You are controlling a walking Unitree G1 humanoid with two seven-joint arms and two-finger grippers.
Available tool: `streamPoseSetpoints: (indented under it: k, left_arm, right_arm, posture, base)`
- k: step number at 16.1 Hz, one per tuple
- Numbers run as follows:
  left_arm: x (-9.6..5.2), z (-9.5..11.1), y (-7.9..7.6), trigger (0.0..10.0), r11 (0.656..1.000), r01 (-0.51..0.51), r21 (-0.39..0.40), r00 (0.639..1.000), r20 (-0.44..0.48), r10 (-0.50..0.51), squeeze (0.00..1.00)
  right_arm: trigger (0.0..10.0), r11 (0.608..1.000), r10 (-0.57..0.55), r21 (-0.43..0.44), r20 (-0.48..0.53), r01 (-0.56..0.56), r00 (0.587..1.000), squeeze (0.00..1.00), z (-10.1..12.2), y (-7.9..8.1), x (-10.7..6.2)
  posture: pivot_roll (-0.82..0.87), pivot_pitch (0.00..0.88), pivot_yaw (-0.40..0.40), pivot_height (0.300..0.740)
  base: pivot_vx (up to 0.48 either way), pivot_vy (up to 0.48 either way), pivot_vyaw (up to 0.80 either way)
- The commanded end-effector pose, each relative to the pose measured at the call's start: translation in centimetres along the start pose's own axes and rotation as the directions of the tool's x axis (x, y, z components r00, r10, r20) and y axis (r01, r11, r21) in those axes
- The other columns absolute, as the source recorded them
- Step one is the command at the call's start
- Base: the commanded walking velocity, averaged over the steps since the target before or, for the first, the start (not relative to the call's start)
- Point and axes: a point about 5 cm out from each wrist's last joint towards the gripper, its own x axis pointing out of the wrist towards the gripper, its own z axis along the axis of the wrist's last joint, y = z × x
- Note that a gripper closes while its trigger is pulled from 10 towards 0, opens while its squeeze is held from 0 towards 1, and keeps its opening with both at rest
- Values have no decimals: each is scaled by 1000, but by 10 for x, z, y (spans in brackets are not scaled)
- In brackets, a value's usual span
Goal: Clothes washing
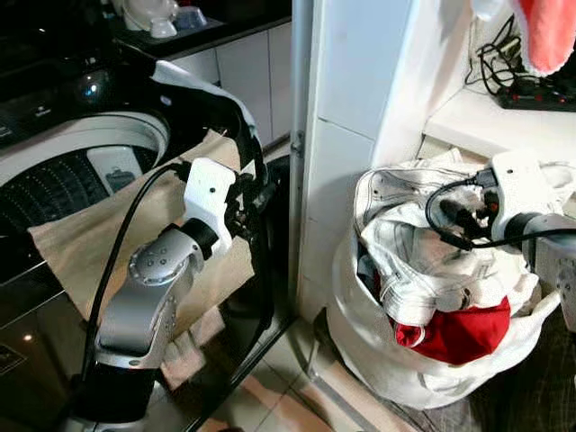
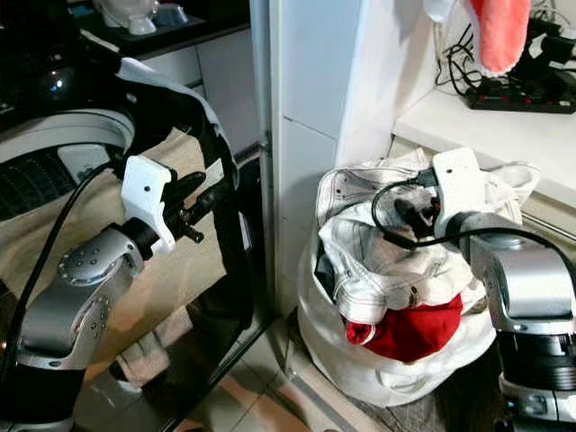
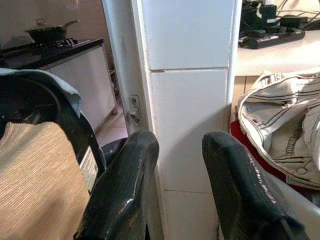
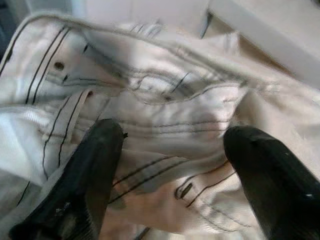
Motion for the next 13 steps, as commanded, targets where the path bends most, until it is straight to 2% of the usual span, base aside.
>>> streamPoseSetpoints:
  k: [1, 2, 3, 5, 6, 7, 8, 13]
  left_arm:
    - [1, 9, 0, 10000, 1000, 22, 22, 999, 27, -22, 0]
    - [1, 9, -1, 10000, 999, 32, 20, 999, 26, -33, 0]
    - [2, 9, -2, 10000, 998, 48, 29, 999, 21, -49, 0]
    - [5, 12, -2, 10000, 998, 58, 39, 998, 23, -59, 0]
    - [6, 12, -2, 10000, 997, 56, 45, 998, 22, -57, 0]
    - [6, 12, -2, 10000, 997, 51, 50, 998, 19, -52, 0]
    - [6, 11, -1, 10000, 998, 41, 55, 999, 13, -42, 0]
    - [6, 8, 1, 10000, 998, 11, 61, 1000, -1, -11, 0]
  right_arm:
    - [10000, 1000, 14, -3, -46, -14, 999, 1000, -7, 1, 4]
    - [10000, 1000, 19, -7, -58, -19, 998, 1000, -10, 1, 6]
    - [10000, 1000, 24, -17, -93, -25, 995, 0, -18, 1, 12]
    - [10000, 998, 35, -44, -134, -41, 990, 0, -29, 1, 22]
    - [10000, 999, 43, -26, -139, -47, 989, 0, -31, 1, 24]
    - [2039, 999, 39, -10, -142, -41, 989, 0, -32, -1, 25]
    - [0, 999, 36, -4, -142, -37, 989, 0, -33, -2, 26]
    - [0, 999, 54, -1, -140, -54, 989, 0, -34, -3, 28]
  posture:
    - [-37, 0, 18, 740]
    - [-37, 0, 18, 740]
    - [-40, 0, 30, 740]
    - [-34, 0, 29, 740]
    - [-32, 0, 29, 740]
    - [-31, 0, 27, 740]
    - [-30, 0, 27, 740]
    - [-32, 0, 27, 740]
  base:
    - [0, 0, 0]
    - [0, 0, 0]
    - [0, 0, 0]
    - [0, 0, 0]
    - [0, 0, 0]
    - [0, 0, 0]
    - [0, 0, 0]
    - [0, 0, 0]
